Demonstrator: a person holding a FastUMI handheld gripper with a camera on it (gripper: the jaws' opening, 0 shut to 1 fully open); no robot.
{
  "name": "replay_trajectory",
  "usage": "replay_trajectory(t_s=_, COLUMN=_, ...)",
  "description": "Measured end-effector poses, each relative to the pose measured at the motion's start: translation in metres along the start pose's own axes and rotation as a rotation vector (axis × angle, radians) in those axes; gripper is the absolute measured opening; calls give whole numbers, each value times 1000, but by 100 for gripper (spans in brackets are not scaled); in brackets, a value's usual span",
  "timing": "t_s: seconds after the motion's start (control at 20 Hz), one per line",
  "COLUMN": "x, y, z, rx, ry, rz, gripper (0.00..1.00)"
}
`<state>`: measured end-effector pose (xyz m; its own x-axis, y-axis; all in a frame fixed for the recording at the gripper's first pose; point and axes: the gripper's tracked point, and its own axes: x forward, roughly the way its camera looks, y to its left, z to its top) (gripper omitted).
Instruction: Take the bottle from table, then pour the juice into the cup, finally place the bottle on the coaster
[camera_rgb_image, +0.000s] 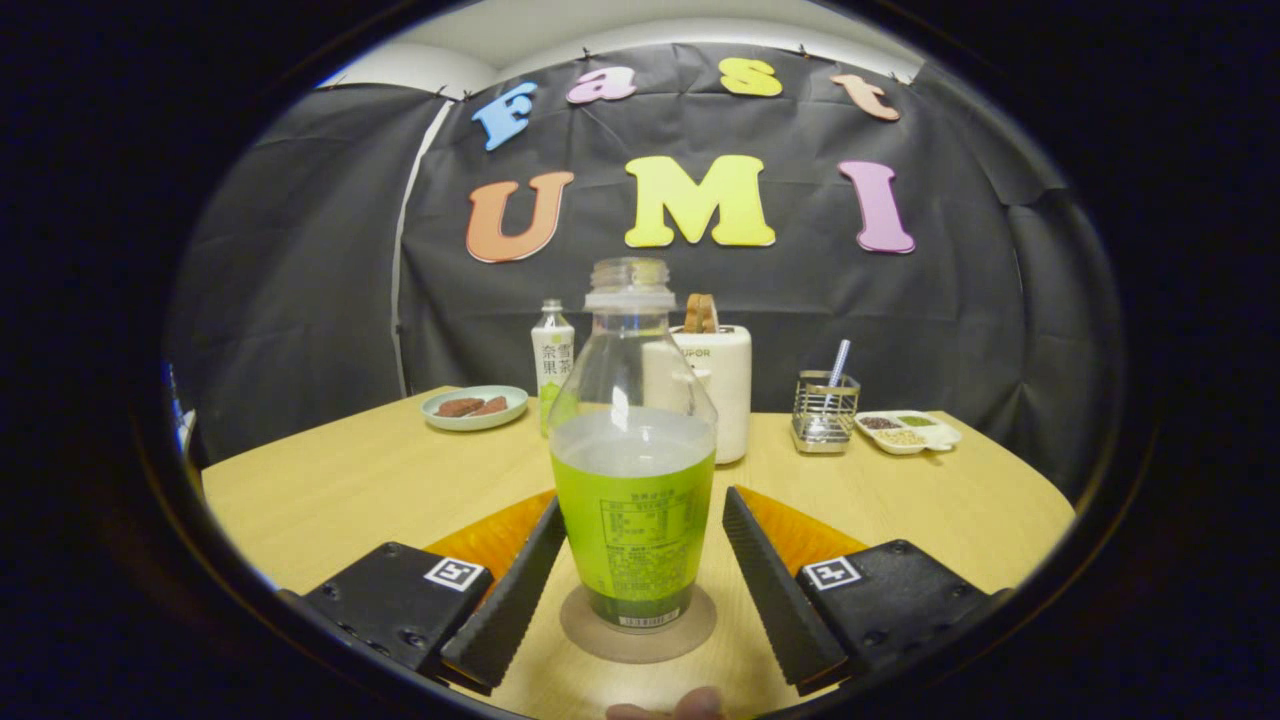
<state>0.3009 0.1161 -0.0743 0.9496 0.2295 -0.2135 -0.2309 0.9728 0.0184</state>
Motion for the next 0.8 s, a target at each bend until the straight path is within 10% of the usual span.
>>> replay_trajectory(t_s=0.8, x=-188, y=0, z=20, rx=-50, ry=-163, rz=-107, gripper=100)
